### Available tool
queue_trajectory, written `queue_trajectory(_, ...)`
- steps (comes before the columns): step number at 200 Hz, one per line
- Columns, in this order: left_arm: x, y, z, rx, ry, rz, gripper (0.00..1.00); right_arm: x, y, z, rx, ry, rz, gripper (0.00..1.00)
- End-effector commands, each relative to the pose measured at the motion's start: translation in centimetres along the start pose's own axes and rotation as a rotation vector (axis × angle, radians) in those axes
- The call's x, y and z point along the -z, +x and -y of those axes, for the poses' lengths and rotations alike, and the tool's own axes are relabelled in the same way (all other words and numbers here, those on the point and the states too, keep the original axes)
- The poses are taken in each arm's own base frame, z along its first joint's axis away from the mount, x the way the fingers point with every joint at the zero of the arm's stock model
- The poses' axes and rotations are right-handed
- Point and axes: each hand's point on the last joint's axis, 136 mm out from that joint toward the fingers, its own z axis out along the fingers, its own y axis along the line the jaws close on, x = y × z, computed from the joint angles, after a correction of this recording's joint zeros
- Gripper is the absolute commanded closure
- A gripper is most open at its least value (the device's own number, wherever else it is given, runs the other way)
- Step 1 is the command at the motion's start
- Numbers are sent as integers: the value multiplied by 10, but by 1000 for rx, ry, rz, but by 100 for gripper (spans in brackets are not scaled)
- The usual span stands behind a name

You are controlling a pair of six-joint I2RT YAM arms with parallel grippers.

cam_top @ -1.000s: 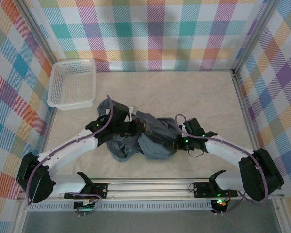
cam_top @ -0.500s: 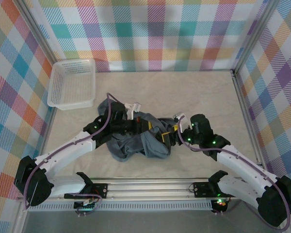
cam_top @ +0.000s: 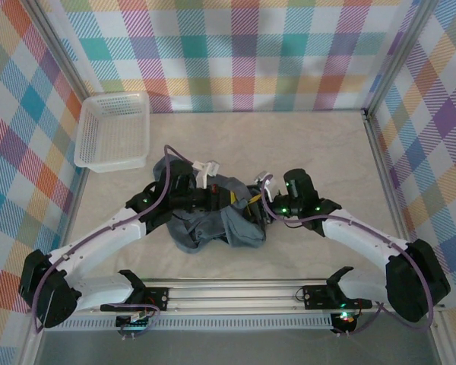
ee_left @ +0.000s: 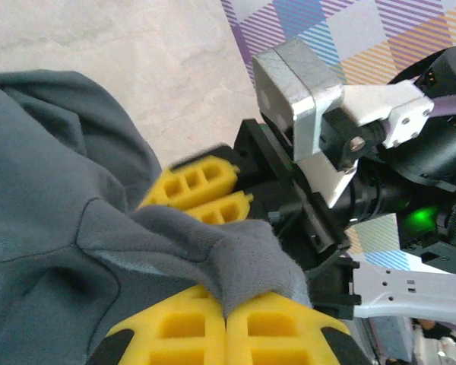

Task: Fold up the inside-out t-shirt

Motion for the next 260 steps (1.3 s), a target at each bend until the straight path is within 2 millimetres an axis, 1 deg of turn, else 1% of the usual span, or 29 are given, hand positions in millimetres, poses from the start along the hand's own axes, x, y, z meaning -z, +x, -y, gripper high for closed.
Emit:
queue_trajectory(1, 23, -22, -21, -61, -164, 84, 100, 27, -42, -59, 26, -267, 100, 100)
queue_trajectory(9, 26, -25, -45, -49, -248, 96, 100, 45, -54, -77, -2, -362, 143, 100)
queue_trajectory(22, 24, -28, -82, -42, -334, 119, 100, 72, -75, -93, -36, -443, 239, 100)
queue_trajectory(32, 19, -34, -96, -45, -343, 150, 95, 83, -84, -95, -55, -443, 292, 100)
queue_trajectory(36, 16, -36, -98, -45, -336, 160, 92, 85, -87, -94, -66, -437, 307, 100)
queue_trajectory(50, 10, -44, -91, -50, -290, 188, 75, 87, -89, -87, -101, -415, 330, 100)
queue_trajectory(60, 12, -49, -84, -54, -267, 208, 68, 85, -88, -78, -131, -387, 326, 100)
queue_trajectory(68, 18, -52, -79, -63, -268, 223, 65, 82, -88, -69, -161, -353, 322, 100)
queue_trajectory(75, 27, -53, -74, -74, -276, 239, 63, 80, -87, -63, -181, -330, 317, 100)
queue_trajectory(89, 45, -52, -68, -84, -303, 259, 59, 76, -85, -59, -185, -326, 304, 100)
queue_trajectory(100, 59, -49, -60, -81, -313, 277, 57, 73, -83, -56, -184, -319, 287, 100)
queue_trajectory(105, 64, -42, -61, -65, -332, 264, 56, 72, -82, -55, -186, -317, 280, 100)
queue_trajectory(116, 67, -33, -52, -55, -324, 258, 55, 69, -79, -53, -189, -316, 266, 100)
queue_trajectory(122, 64, -28, -47, -39, -317, 247, 54, 67, -77, -52, -194, -314, 259, 100)
queue_trajectory(133, 54, -18, -47, 22, -323, 200, 53, 65, -76, -49, -204, -312, 250, 100)
queue_trajectory(138, 46, -14, -48, 52, -318, 169, 54, 64, -76, -49, -208, -313, 249, 100)
queue_trajectory(149, 28, -9, -43, 84, -279, 119, 54, 64, -77, -49, -213, -315, 248, 100)
queue_trajectory(167, 2, -11, -32, 85, -236, 93, 49, 63, -76, -48, -215, -314, 242, 100)
queue_trajectory(172, -4, -19, -28, 83, -216, 110, 48, 63, -76, -48, -211, -314, 241, 100)
queue_trajectory(194, -28, -30, -31, 94, -217, 107, 47, 63, -73, -49, -214, -311, 225, 100)
queue_trajectory(217, -50, -43, -19, 78, -142, 98, 46, 63, -69, -48, -222, -304, 224, 100)
queue_trajectory(222, -54, -44, -17, 76, -132, 92, 47, 63, -68, -48, -222, -302, 225, 100)
queue_trajectory(240, -63, -43, -23, 86, -142, 69, 48, 62, -62, -45, -237, -286, 223, 100)
queue_trajectory(255, -66, -39, -29, 93, -166, 56, 50, 62, -59, -41, -248, -267, 225, 100)
queue_trajectory(260, -66, -38, -32, 93, -179, 53, 55, 61, -58, -40, -251, -262, 226, 100)
